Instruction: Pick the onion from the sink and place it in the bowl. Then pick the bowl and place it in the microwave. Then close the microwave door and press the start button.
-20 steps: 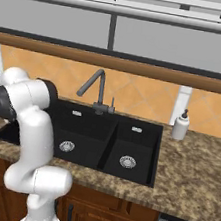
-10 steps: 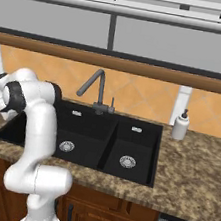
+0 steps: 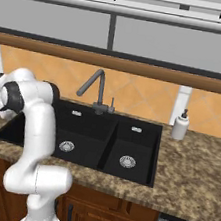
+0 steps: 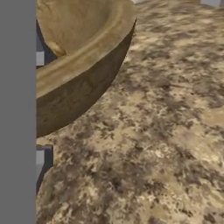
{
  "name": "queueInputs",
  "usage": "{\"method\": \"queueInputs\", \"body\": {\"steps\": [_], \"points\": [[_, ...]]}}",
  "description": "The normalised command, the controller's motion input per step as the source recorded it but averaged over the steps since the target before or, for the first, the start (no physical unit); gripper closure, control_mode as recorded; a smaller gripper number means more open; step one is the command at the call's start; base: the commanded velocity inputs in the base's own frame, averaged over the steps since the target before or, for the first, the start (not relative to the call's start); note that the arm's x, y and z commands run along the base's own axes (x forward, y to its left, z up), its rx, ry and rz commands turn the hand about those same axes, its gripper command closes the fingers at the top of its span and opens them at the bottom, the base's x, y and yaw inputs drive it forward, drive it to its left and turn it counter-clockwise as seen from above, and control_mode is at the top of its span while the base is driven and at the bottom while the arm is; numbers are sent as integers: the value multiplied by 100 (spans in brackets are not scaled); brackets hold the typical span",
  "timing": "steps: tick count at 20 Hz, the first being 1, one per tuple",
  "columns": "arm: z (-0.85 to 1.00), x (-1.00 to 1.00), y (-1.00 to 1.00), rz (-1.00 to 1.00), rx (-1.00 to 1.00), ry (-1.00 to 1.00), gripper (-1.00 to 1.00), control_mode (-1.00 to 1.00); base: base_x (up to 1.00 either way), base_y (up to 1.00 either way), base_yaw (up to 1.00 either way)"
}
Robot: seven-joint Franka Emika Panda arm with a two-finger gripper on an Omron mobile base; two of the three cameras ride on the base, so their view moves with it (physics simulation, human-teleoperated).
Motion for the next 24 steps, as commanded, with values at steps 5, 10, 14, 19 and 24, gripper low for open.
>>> {"method": "queueInputs", "body": {"steps": [5, 10, 14, 19, 24], "points": [[31, -62, -16, 0, -8, -9, 100, -100, 0, 0, 0], [92, -62, -28, 5, -19, -8, 100, -100, 0, 0, 0], [100, -51, -47, 9, -26, -6, 100, -100, 0, 0, 0], [100, -36, -59, 5, -22, -3, 100, -100, 0, 0, 0], [97, -32, -57, 0, -4, 0, 100, -100, 0, 0, 0]]}}
